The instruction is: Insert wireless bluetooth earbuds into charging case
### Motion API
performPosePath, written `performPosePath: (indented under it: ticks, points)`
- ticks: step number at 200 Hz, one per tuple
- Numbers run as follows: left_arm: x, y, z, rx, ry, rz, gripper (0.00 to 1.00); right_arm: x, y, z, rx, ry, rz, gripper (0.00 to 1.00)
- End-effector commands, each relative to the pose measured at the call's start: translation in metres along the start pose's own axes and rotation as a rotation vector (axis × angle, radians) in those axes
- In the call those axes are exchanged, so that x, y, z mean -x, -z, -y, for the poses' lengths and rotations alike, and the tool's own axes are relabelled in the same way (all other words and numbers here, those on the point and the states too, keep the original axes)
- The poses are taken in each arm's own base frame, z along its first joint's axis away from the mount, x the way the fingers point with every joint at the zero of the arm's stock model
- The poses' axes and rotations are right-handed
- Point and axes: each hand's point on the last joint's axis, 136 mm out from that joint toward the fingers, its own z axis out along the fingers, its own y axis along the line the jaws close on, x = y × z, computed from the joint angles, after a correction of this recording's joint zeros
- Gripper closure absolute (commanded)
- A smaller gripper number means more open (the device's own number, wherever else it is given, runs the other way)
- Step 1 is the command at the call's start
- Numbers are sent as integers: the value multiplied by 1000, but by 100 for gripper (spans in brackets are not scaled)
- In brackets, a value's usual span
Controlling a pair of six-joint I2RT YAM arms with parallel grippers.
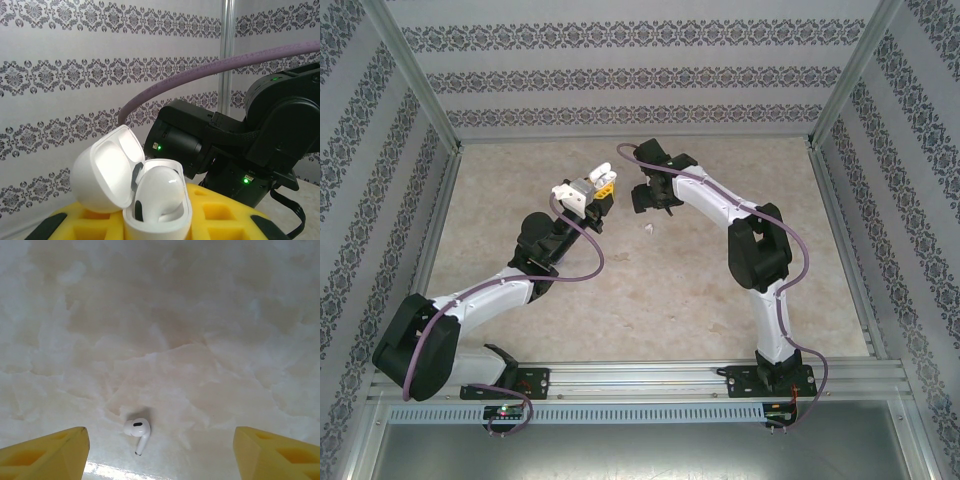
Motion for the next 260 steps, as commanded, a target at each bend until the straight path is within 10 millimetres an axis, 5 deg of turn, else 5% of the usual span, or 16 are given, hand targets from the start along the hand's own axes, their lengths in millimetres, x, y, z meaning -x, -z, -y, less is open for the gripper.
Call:
performPosePath:
  ticks: [1,149,260]
  points:
    - [27,3,-3,0,-3,76,100,0,13,-7,23,18,-2,25]
    - [30,3,-4,5,-15,90,100,-38,-51,-19,-17,78,-155,40]
    - [26,2,-4,5,-18,87,100,-41,-67,-18,-47,60,-164,51]
